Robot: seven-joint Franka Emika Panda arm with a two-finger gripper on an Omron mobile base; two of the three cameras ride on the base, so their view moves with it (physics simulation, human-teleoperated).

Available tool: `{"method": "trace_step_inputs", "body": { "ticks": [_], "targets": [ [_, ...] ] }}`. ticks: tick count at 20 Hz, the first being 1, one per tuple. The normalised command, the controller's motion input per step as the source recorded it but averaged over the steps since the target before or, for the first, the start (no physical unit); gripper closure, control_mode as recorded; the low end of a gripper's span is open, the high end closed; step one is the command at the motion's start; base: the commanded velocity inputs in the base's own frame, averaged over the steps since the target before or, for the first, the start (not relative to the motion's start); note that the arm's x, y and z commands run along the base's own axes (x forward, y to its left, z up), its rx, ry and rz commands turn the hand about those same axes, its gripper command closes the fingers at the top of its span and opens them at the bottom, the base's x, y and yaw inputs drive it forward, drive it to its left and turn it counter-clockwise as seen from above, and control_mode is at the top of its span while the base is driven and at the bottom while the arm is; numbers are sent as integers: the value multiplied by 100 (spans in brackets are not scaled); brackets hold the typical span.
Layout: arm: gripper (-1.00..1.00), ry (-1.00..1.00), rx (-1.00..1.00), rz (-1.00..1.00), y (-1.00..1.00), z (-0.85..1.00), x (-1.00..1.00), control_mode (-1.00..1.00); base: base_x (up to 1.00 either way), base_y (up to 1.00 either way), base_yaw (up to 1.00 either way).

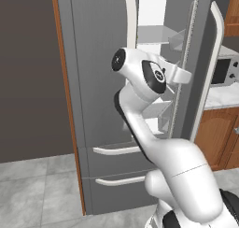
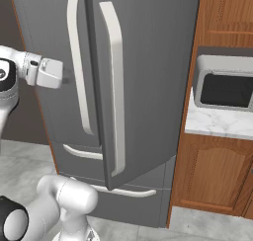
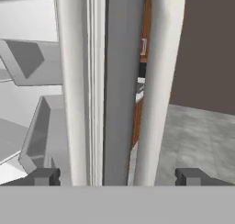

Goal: Take the lemon wedge from the fridge and place it on the plate with fish on the dining counter.

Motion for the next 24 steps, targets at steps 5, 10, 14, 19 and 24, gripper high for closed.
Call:
{"method": "trace_step_inputs", "body": {
  "ticks": [5,10,14,19,24],
  "targets": [
    [-100,0,0,0,-25,-3,33,-100,0,0,0],
    [-100,0,0,0,-25,0,42,-100,0,0,0],
    [-100,0,0,0,-24,0,41,-100,0,0,0],
    [-100,0,1,0,-31,0,8,-100,0,0,0],
    [-100,0,0,0,-39,0,0,-100,0,0,0]
  ]
}}
